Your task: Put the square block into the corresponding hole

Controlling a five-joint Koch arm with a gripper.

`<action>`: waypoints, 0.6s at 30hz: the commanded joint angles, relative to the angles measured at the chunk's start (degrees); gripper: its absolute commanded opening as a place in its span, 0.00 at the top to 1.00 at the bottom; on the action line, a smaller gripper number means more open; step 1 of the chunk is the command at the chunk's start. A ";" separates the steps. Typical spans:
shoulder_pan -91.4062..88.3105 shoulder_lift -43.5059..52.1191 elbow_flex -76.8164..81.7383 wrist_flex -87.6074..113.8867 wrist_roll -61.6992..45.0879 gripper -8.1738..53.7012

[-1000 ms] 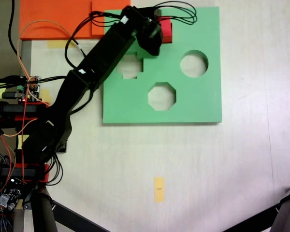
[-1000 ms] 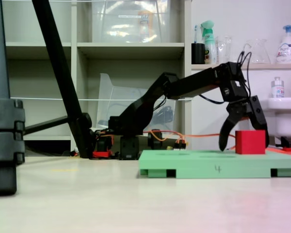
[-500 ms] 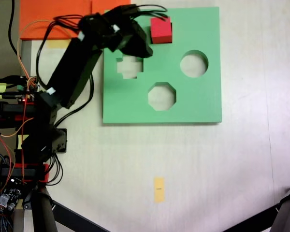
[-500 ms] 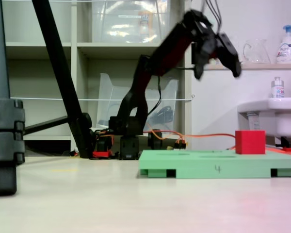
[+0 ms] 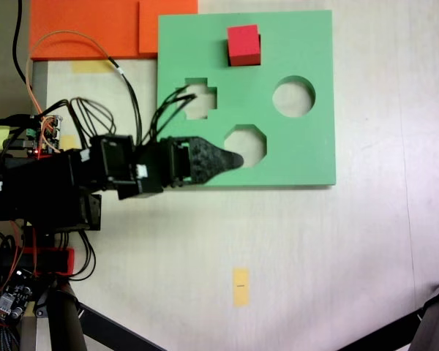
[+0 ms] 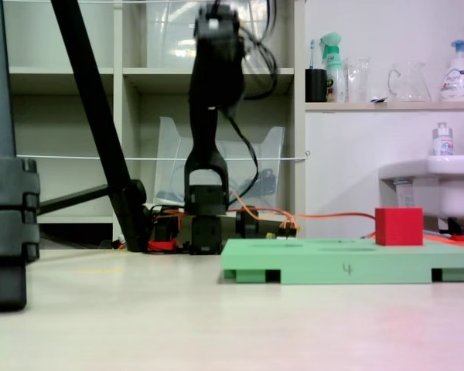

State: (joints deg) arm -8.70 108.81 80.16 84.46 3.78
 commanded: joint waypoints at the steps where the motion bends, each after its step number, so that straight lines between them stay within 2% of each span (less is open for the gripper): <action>1: 1.93 11.07 10.37 -20.92 -6.42 0.08; 4: 4.48 22.85 38.14 -37.71 -9.67 0.08; 7: 5.01 24.35 59.68 -46.76 -9.67 0.08; 10: 4.92 24.26 79.89 -74.53 -9.40 0.08; 11: 4.57 24.17 86.31 -85.25 -9.49 0.13; 12: 4.39 24.08 93.87 -96.86 -9.49 0.24; 13: 4.39 24.08 97.47 -101.60 -9.40 0.28; 18: 5.01 23.99 99.32 -87.54 -7.21 0.28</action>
State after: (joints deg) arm -3.16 128.85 175.87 -6.42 -3.43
